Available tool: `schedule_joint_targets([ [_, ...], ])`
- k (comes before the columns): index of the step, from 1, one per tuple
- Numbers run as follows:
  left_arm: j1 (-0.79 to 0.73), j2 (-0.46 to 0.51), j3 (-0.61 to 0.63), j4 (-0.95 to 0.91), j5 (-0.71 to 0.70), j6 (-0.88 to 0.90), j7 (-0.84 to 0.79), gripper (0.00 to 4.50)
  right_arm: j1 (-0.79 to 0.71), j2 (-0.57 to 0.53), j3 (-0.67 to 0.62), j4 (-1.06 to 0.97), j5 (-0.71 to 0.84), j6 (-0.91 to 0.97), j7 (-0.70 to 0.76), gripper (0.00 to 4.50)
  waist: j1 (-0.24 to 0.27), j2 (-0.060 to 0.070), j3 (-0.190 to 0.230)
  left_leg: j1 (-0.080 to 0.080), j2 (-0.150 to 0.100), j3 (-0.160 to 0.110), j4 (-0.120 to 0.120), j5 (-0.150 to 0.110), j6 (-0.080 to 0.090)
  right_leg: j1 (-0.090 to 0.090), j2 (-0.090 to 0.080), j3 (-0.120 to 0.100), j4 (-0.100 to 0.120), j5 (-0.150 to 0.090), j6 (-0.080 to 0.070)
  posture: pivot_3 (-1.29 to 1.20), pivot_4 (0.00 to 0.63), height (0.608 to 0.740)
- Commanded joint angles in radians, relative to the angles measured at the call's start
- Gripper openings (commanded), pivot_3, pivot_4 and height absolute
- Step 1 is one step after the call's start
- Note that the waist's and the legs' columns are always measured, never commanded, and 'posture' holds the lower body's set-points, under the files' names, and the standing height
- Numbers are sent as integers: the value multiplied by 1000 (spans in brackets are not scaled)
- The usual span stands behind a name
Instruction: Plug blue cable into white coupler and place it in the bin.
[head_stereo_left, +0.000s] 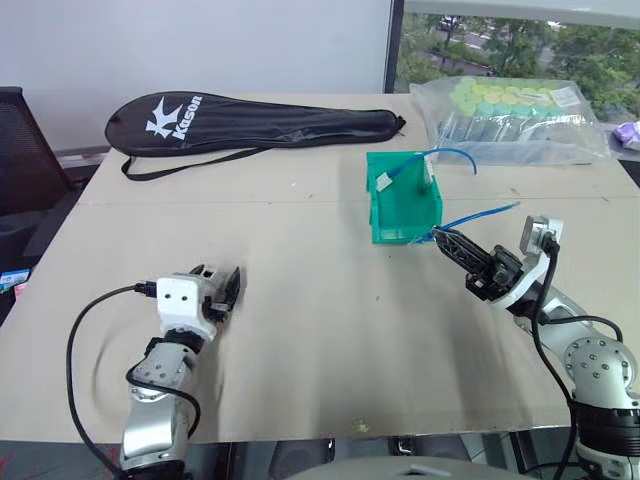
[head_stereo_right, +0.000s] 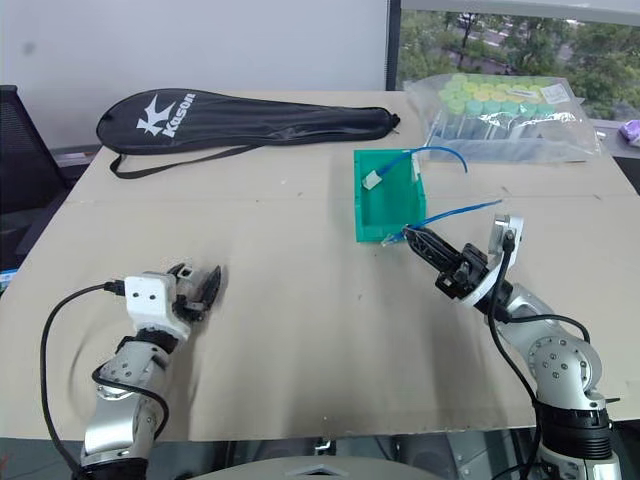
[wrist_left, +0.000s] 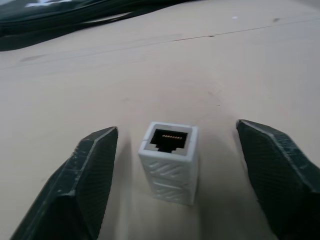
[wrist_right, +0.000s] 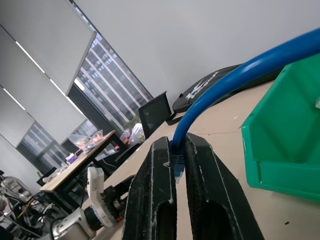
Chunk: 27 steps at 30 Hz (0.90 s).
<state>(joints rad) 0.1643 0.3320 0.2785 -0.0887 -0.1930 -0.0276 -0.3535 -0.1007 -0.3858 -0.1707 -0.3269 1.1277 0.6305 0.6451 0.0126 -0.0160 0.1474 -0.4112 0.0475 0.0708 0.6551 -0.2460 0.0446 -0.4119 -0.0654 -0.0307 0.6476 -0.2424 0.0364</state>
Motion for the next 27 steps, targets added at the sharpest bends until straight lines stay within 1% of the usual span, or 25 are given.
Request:
schedule_joint_targets([
  [1,50,21,6,74,-24,-27,-70,1589,6,3,-21,-37,3,-11,5,0,-2,1,-1,0,0,0,0,0,0,0,0,0,0,0,0,0,150,740],
  [3,59,36,5,120,-25,-53,-99,730,10,6,-20,-40,-1,-13,4,0,-6,2,-1,1,0,1,0,0,0,0,0,1,0,0,0,0,150,740],
  [4,56,41,7,145,-26,-64,-105,559,11,8,-19,-40,-3,-14,5,0,-8,4,-3,1,0,2,0,0,0,0,0,1,0,0,0,0,150,740],
  [7,38,52,10,194,-30,-92,-119,602,13,9,-14,-41,-14,-16,8,0,-14,10,-7,3,0,3,-1,0,0,1,0,2,0,0,0,0,150,740],
  [10,-15,65,-31,216,-35,-111,-176,602,-14,10,1,-42,-45,-26,13,0,-16,13,-8,7,0,4,-2,0,0,3,0,3,1,0,0,0,150,740],
  [13,-89,67,-108,176,-80,-70,-288,602,-49,8,37,-63,-94,-39,25,0,-10,14,-9,11,0,3,-3,0,0,6,1,3,2,-2,-3,0,150,740],
  [15,-152,69,-173,137,-140,1,-396,602,-75,10,63,-71,-135,-54,33,0,2,14,-9,11,0,3,-2,0,0,6,1,3,3,-2,-4,0,150,740],
  [17,-234,86,-272,115,-157,58,-527,602,-101,-6,100,-77,-191,-75,67,0,6,13,-9,11,0,3,-1,0,0,7,0,2,3,-2,-4,0,150,740],
  [19,-312,98,-359,111,-148,94,-625,602,-125,-22,139,-79,-245,-93,100,0,3,11,-8,8,-3,3,0,0,0,7,-1,3,1,-2,-4,0,150,740],
  [22,-477,82,-472,176,-125,112,-757,602,-162,-36,190,-68,-323,-130,141,0,1,7,-7,3,-6,2,0,0,0,3,0,3,-2,0,0,0,150,740],
  [24,-582,60,-526,271,-101,100,-825,602,-178,-55,230,-50,-399,-170,177,0,-1,7,-7,-3,-6,0,2,0,0,-1,2,1,-1,1,1,0,150,740],
  [27,-706,19,-582,435,-60,53,-905,602,-188,-81,294,2,-526,-253,229,0,-3,7,-7,-3,-5,1,3,0,0,-1,4,0,-1,1,2,0,150,740],
])
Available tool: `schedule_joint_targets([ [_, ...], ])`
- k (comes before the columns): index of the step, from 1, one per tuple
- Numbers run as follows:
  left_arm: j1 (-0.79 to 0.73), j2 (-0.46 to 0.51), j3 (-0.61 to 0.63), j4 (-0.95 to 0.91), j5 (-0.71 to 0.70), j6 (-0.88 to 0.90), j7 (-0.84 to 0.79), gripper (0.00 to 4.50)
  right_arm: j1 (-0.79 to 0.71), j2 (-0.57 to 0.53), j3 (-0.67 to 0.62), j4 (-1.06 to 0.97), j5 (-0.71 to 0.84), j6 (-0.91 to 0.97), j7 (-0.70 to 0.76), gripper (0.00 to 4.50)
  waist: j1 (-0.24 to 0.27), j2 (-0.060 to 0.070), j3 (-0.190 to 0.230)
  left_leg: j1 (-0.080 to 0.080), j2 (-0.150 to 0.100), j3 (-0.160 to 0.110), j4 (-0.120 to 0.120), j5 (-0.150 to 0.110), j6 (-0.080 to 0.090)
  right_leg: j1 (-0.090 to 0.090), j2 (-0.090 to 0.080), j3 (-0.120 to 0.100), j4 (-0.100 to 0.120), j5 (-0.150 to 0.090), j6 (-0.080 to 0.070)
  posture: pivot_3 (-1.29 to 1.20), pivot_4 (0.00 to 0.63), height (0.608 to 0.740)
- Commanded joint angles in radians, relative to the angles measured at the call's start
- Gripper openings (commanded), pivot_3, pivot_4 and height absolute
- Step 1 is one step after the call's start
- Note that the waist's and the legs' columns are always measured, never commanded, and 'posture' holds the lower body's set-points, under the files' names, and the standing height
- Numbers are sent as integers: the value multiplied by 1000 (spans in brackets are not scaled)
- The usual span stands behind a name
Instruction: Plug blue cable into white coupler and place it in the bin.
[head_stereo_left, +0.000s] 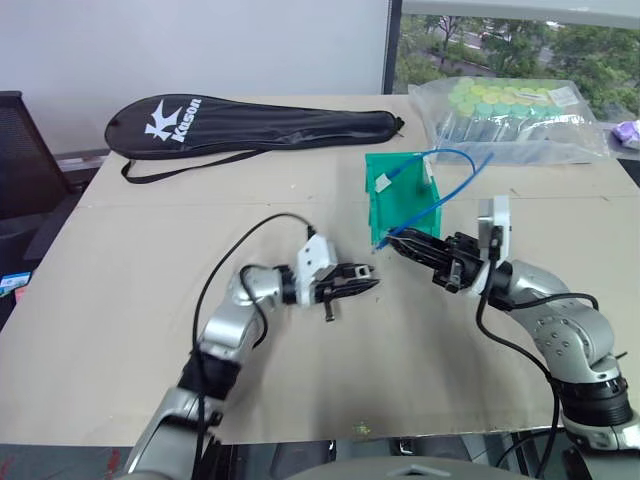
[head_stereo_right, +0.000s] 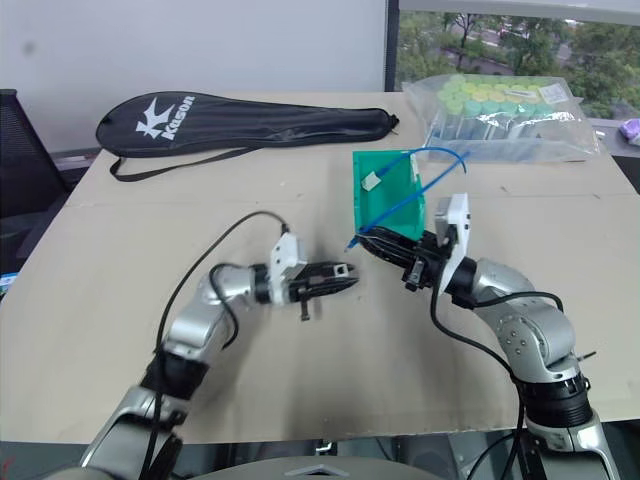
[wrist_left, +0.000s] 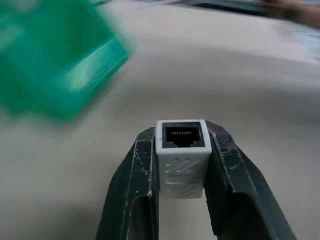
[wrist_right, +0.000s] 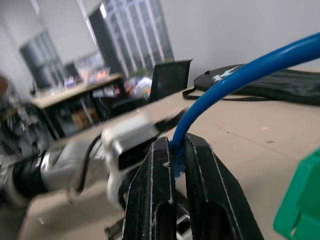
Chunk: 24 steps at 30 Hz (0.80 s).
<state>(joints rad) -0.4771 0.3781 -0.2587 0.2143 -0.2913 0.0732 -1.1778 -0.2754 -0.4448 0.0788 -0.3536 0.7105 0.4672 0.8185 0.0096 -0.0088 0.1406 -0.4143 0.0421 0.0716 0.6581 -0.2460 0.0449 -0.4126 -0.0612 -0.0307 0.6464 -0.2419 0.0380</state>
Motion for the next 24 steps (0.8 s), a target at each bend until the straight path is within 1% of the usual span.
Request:
schedule_joint_targets([
  [1,-96,-42,-56,188,50,-70,-104,602,-15,-28,62,46,-144,-116,69,0,1,0,0,0,0,0,0,0,0,0,0,-1,0,0,0,0,150,740],
  [4,-161,-71,-75,319,80,-134,-167,602,-22,-34,93,85,-220,-169,86,0,0,-1,2,-1,1,0,0,0,0,0,1,-2,0,0,0,0,150,740],
  [6,-193,-85,-81,385,91,-160,-213,602,-21,-36,97,111,-258,-205,93,0,1,-4,4,-1,1,0,0,0,0,0,2,-3,0,0,0,0,150,740],
  [10,-239,-106,-80,504,133,-250,-243,602,-2,-52,84,124,-281,-229,114,0,3,-5,4,-2,2,0,2,0,0,0,2,-3,0,0,0,0,150,740],
  [18,-273,-122,-62,628,161,-345,-288,602,24,-102,75,126,-295,-249,175,0,1,-6,5,-2,2,-1,8,0,0,1,1,-2,2,0,0,0,150,740],
  [24,-278,-124,-58,662,175,-379,-306,602,19,-100,77,139,-318,-271,174,0,1,-6,5,-1,3,-2,10,0,0,1,1,-2,7,0,0,0,150,740],
])
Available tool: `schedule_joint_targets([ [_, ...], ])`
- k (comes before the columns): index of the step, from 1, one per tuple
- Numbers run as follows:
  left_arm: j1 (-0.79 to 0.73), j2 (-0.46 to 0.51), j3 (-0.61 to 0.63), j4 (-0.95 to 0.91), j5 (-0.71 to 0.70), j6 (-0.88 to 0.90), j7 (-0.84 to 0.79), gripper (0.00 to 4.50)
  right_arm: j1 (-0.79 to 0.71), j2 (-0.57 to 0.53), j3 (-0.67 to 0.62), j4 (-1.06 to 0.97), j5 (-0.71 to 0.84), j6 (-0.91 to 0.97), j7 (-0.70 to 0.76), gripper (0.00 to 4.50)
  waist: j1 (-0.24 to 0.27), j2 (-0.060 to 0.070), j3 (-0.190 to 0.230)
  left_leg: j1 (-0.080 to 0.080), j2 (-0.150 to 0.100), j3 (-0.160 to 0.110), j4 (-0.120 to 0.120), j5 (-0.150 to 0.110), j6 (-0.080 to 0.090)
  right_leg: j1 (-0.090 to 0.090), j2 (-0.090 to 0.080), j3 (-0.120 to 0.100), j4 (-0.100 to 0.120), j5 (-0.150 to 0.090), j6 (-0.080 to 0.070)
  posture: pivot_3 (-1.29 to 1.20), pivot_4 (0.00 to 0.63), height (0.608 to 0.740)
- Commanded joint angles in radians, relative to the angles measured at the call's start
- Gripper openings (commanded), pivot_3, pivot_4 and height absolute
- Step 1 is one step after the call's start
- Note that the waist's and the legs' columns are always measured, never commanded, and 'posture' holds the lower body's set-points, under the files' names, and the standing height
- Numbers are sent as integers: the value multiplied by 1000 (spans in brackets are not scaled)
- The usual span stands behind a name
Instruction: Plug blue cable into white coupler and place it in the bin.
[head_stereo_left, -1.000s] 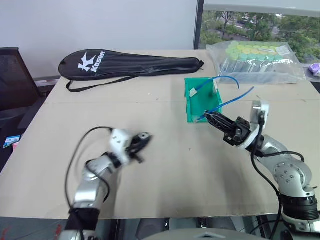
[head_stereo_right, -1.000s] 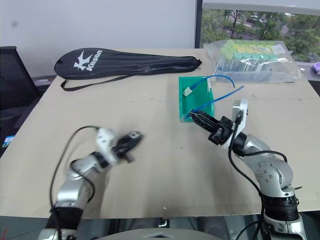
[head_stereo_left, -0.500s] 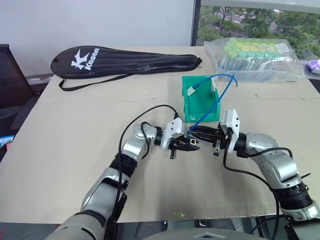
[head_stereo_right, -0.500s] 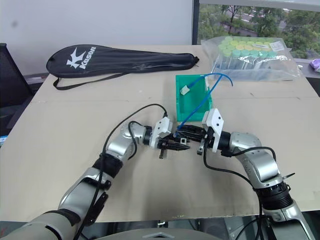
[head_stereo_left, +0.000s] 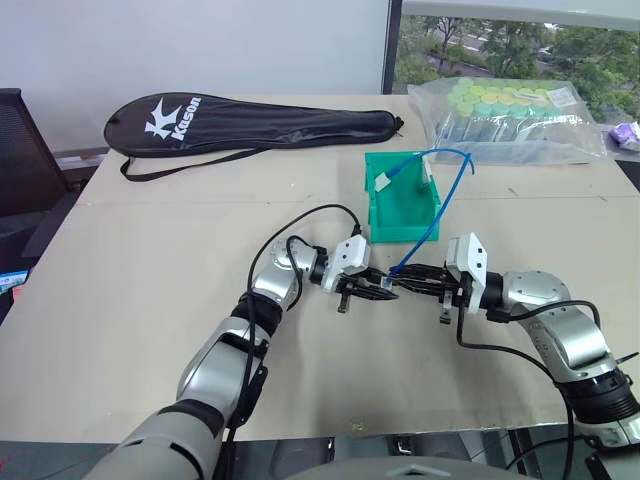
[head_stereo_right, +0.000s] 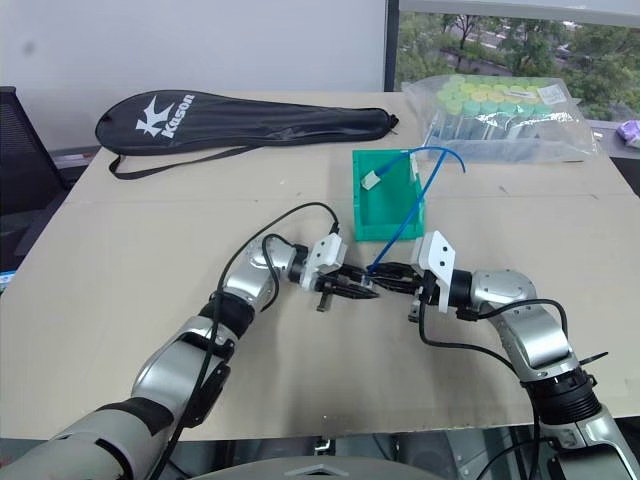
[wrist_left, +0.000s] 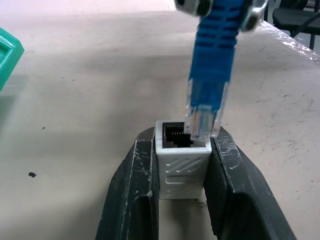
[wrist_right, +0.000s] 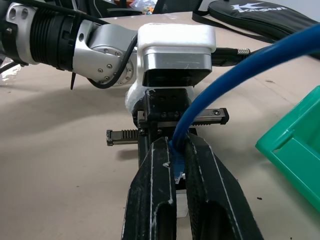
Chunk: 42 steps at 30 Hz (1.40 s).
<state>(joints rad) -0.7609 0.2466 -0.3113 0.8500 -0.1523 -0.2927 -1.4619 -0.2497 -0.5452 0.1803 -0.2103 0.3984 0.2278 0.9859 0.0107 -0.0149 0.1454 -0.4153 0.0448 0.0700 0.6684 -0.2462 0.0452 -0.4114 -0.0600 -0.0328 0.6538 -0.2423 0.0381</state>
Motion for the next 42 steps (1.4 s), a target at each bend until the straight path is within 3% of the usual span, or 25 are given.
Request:
schedule_joint_targets([
  [1,8,8,-5,26,36,-15,-29,602,-8,1,-24,-1,-10,-36,7,0,0,0,0,0,0,0,0,0,0,0,0,0,0,0,0,0,150,740],
  [22,13,0,3,34,48,-28,-31,602,-52,-39,90,33,-157,-124,114,0,-1,-1,0,1,1,0,0,0,0,0,1,0,3,0,0,0,150,740],
  [42,25,-20,9,34,60,-42,-32,602,-107,-39,63,59,-139,-52,93,0,1,-1,0,1,1,0,1,0,0,0,1,0,3,0,0,0,150,740],
])
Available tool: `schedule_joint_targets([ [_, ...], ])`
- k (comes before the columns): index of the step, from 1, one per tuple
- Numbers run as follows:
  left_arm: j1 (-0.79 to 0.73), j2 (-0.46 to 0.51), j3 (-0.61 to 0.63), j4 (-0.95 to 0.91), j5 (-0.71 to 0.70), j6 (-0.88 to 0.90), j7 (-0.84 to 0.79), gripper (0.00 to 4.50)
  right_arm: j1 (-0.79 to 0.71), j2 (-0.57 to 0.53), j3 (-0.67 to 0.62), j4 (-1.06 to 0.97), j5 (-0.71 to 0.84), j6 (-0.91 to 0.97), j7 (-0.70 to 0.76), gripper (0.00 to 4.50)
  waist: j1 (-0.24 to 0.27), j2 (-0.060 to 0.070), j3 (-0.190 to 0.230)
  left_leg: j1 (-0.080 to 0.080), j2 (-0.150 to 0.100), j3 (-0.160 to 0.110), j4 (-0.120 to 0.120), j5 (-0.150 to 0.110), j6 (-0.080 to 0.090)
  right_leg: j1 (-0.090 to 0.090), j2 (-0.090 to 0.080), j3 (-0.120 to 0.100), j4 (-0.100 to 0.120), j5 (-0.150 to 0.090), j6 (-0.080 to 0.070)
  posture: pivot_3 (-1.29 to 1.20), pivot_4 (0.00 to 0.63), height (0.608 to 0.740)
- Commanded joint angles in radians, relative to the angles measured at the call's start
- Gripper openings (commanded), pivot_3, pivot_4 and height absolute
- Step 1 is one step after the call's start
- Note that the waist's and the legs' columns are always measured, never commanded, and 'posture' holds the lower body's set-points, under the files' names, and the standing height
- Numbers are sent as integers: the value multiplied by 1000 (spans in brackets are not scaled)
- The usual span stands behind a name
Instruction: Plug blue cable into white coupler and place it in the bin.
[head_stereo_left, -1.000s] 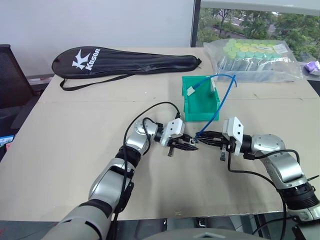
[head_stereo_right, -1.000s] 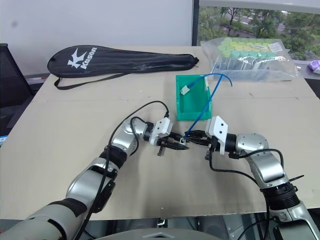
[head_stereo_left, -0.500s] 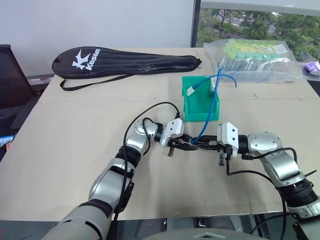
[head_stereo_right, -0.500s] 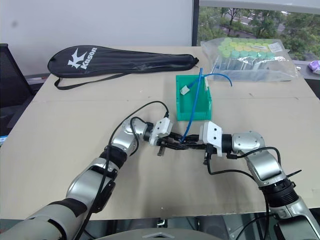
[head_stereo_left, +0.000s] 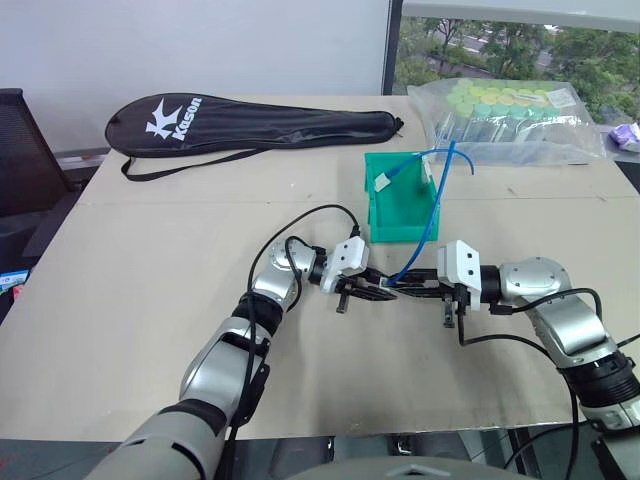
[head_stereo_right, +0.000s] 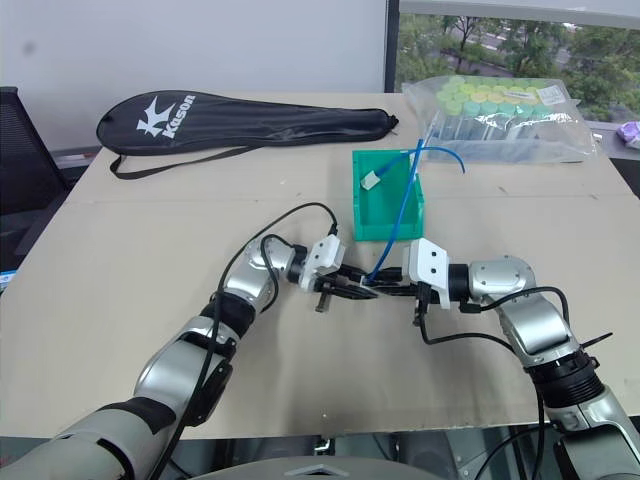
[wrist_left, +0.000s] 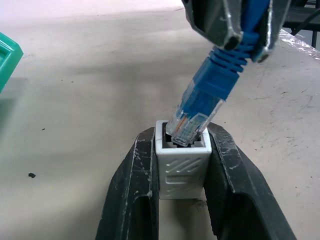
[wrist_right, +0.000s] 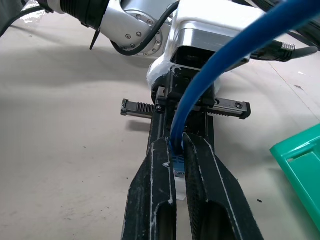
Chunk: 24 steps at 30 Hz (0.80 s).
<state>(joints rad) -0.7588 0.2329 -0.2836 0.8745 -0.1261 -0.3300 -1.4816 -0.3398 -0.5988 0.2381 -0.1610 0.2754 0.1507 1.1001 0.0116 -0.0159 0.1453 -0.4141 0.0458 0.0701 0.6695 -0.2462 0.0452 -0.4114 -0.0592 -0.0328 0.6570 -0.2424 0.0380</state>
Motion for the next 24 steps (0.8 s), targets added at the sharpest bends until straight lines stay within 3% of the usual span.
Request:
schedule_joint_targets([
  [1,24,-7,-19,8,34,-6,-12,602,-20,25,6,17,-17,33,-32,0,0,0,0,0,0,0,0,0,0,0,0,0,0,0,0,0,150,740],
  [8,32,-6,-18,-3,36,-7,-13,602,-39,66,22,84,-36,28,-47,0,1,-1,0,0,0,0,0,0,0,0,0,0,0,0,0,0,150,740],
  [24,43,-3,-14,-14,37,-5,-15,602,27,18,19,100,-47,15,-15,0,0,-3,-3,1,0,0,0,0,0,0,0,0,0,0,0,0,150,740],
])
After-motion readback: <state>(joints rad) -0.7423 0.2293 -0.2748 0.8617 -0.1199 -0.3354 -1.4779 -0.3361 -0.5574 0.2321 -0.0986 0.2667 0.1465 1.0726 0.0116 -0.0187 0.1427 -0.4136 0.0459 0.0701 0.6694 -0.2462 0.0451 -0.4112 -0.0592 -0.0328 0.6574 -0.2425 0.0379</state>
